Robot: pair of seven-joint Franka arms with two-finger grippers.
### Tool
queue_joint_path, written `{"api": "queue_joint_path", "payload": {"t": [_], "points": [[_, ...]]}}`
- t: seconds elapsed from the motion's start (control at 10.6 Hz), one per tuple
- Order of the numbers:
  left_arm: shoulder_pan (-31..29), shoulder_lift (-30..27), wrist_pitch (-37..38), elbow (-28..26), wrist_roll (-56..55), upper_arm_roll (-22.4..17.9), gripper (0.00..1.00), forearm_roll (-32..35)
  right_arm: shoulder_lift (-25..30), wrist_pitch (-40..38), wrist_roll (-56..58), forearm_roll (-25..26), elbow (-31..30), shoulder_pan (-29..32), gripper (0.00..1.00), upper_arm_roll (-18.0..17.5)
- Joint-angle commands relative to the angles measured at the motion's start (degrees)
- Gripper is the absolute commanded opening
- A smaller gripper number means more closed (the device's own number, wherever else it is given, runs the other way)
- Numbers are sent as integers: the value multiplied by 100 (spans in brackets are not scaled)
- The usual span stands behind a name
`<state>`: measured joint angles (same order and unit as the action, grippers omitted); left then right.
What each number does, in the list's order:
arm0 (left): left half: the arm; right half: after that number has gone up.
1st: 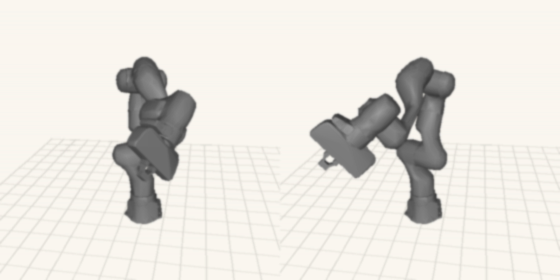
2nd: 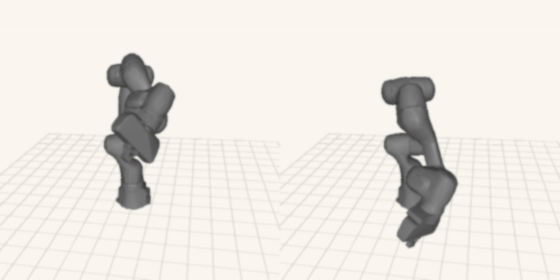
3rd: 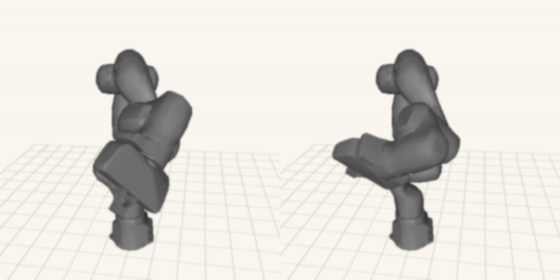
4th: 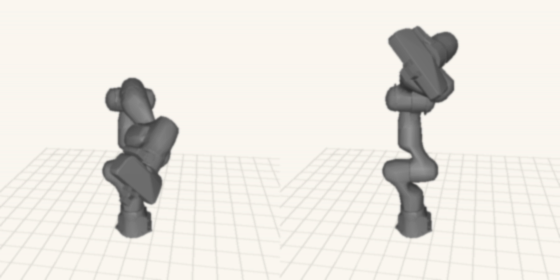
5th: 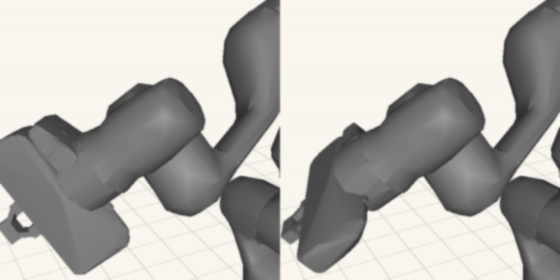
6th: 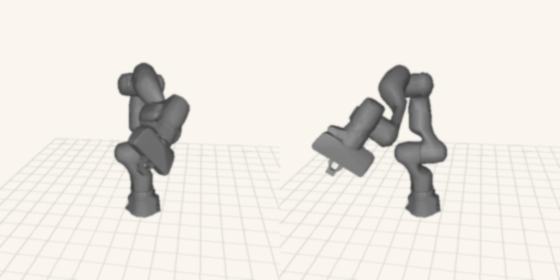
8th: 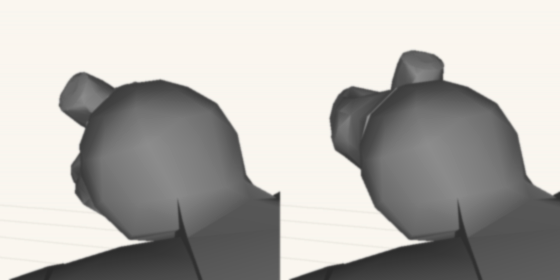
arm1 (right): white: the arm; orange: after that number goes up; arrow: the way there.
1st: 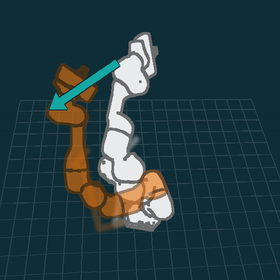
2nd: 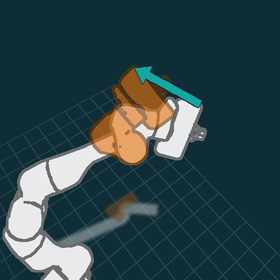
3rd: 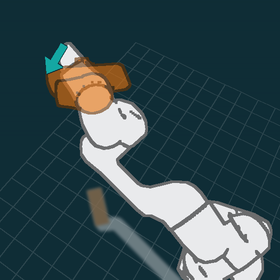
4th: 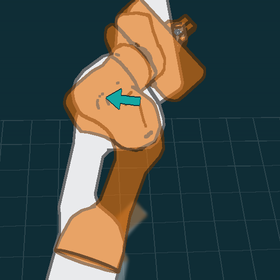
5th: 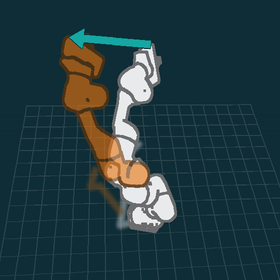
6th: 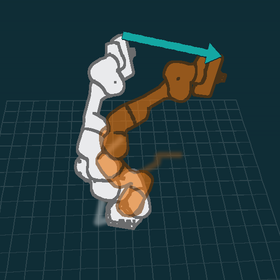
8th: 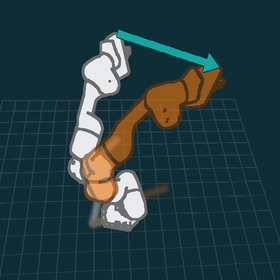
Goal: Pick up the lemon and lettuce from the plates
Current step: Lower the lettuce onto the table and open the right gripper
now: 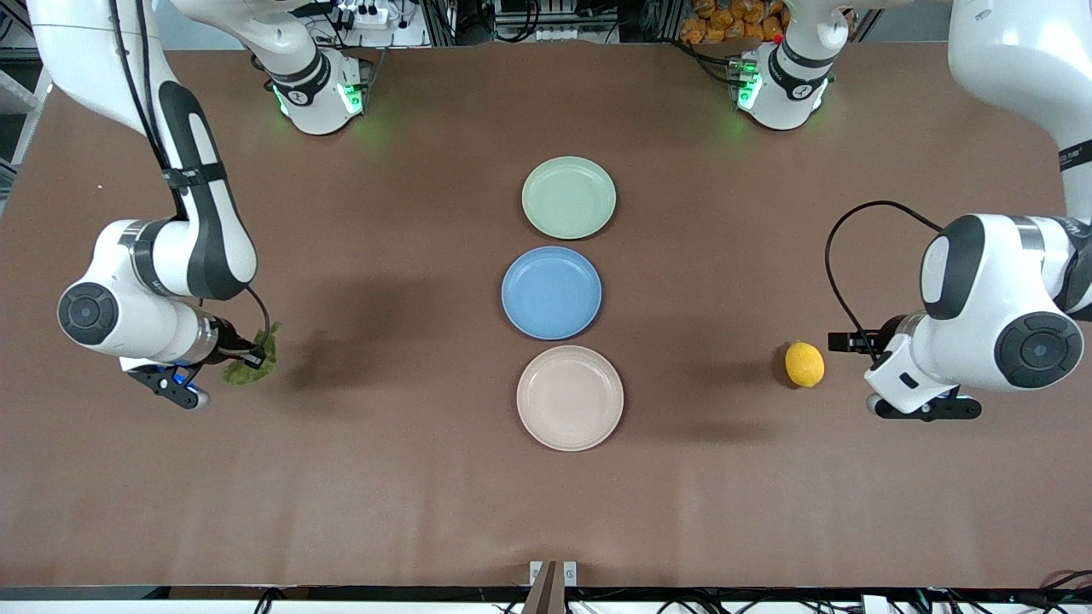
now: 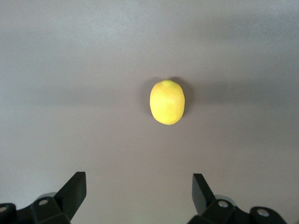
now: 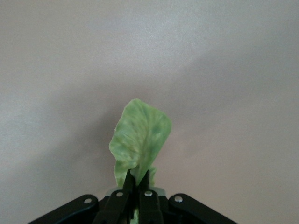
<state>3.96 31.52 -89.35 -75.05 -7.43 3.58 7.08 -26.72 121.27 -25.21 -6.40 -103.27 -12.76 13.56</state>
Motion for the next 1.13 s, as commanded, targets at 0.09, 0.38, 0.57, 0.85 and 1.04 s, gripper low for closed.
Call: {"api": "queue_joint_path", "payload": {"t": [0.09,0.38,0.57,0.85,1.04], "points": [[-133,-644,85,-438,189,-15,100,-372,-167,476,25,43,-333,89,7,-152],[103,-1761,-617,-1772,277,-437,100,-936,-290,783,16,43,-369,177,9,-152],[148,-2322,-663,-2178,286,-455,100,-919,-290,855,-45,43,-352,204,61,-143],[114,-3247,-558,-2418,268,-455,100,-884,-115,601,43,69,-343,414,100,-152],[96,-3433,-155,-2216,260,-455,100,-831,60,522,252,95,-352,729,100,-440]]}}
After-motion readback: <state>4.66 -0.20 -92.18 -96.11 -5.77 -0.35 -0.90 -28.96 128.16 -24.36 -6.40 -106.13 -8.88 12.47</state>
